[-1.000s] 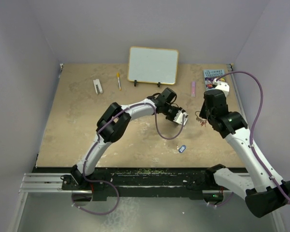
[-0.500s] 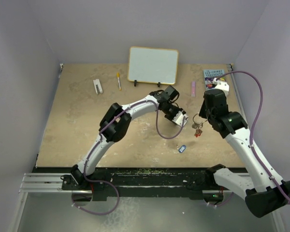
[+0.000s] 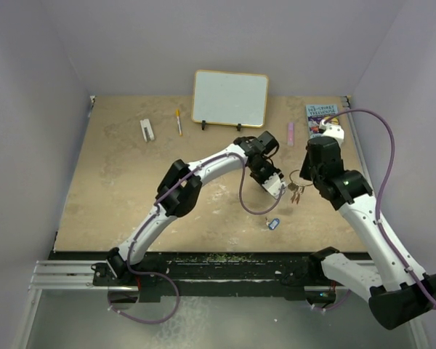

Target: Put the keys on the keyring

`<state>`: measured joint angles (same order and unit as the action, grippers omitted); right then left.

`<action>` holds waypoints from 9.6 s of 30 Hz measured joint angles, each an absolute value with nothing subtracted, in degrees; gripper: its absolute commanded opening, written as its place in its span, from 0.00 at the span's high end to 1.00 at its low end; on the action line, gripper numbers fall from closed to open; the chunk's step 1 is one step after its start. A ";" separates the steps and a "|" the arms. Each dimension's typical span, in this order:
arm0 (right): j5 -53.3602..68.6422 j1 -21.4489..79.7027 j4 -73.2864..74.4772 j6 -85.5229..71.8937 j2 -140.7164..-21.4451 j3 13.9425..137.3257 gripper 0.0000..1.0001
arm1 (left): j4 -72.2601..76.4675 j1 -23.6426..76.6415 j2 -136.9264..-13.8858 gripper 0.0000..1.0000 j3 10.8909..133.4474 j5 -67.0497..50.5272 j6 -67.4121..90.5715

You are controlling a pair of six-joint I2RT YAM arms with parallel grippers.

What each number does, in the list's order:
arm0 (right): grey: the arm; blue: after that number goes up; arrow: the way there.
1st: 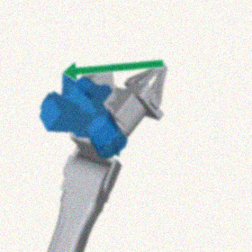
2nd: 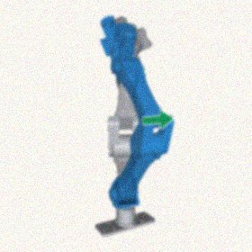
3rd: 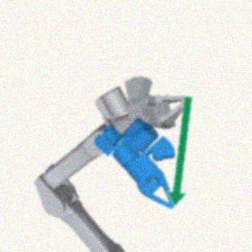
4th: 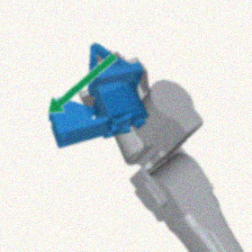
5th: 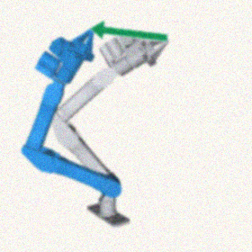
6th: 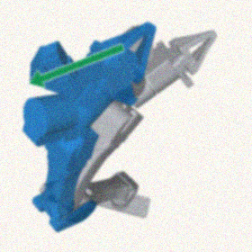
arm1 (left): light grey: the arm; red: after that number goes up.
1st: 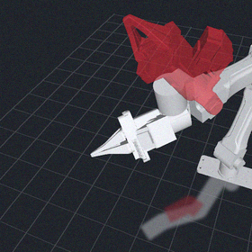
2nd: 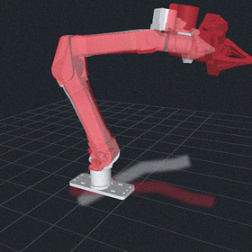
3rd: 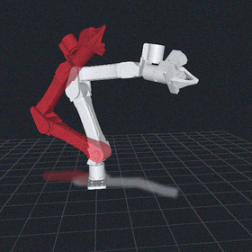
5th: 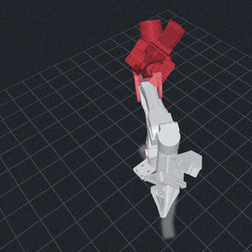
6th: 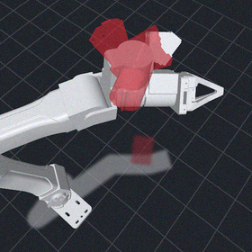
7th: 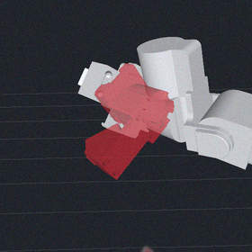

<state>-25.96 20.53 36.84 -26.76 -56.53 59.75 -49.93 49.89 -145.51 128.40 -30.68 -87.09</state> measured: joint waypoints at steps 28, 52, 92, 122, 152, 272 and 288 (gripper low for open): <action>-25.91 19.79 37.06 -24.75 -53.21 59.86 1.00 | -49.01 50.17 -134.37 0.41 113.10 -18.26 -81.28; -26.37 19.79 40.42 -24.82 -51.29 62.13 1.00 | -5.54 49.63 -140.00 0.02 110.50 -19.27 -59.07; -24.49 19.75 38.76 -32.56 -46.41 60.34 1.00 | -0.84 46.78 -128.14 0.02 90.91 -17.19 3.07; -24.95 19.75 40.49 -37.17 -40.71 59.09 1.00 | 78.83 56.16 -128.64 0.02 57.14 10.00 -8.10; -23.90 19.75 39.99 -37.56 -41.65 55.42 1.00 | 78.37 57.56 -140.03 0.39 66.13 8.71 -4.99; 2.39 37.87 -8.03 -30.85 -80.44 71.57 1.00 | -19.59 14.87 -96.79 0.96 90.45 -40.23 71.11; -0.25 39.29 -11.57 -30.76 -84.82 74.04 1.00 | -16.25 14.74 -93.08 0.96 86.87 -41.50 73.93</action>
